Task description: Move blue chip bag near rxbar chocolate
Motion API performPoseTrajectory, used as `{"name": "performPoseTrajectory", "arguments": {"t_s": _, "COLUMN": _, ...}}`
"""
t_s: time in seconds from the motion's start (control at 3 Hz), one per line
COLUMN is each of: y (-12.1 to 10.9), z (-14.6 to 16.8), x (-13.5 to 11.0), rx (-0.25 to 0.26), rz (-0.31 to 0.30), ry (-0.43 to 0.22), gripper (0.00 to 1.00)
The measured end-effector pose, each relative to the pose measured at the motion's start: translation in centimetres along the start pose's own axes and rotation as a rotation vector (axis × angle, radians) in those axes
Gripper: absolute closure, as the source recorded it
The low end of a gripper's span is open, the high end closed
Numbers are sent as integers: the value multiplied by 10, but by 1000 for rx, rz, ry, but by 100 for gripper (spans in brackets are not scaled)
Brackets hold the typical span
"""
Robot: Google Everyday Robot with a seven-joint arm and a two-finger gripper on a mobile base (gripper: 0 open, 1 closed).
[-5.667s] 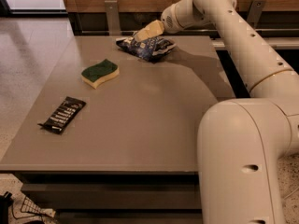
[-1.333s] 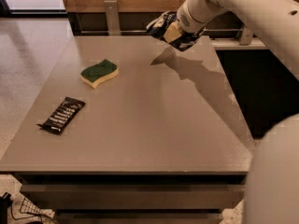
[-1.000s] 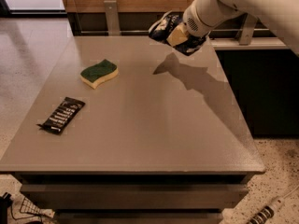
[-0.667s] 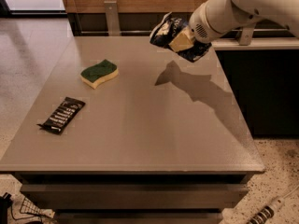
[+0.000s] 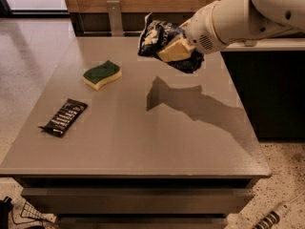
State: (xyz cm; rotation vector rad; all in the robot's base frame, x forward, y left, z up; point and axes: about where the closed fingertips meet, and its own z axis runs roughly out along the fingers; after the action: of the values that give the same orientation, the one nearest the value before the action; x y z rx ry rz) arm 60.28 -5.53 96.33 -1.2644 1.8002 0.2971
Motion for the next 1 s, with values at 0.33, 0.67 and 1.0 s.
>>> {"name": "performPoseTrajectory", "arguments": {"t_s": 0.33, "y": 29, "z": 18, "x": -19, "rx": -131, "rz": -156, "ry": -59, "gripper": 100}}
{"name": "performPoseTrajectory", "arguments": {"t_s": 0.67, "y": 61, "z": 37, "x": -25, "rx": -276, "rz": -330, "ry": -100, "gripper": 100}}
{"name": "performPoseTrajectory", "arguments": {"t_s": 1.0, "y": 88, "z": 50, "x": -20, "rx": -420, "rz": -493, "ry": -131, "gripper": 100}}
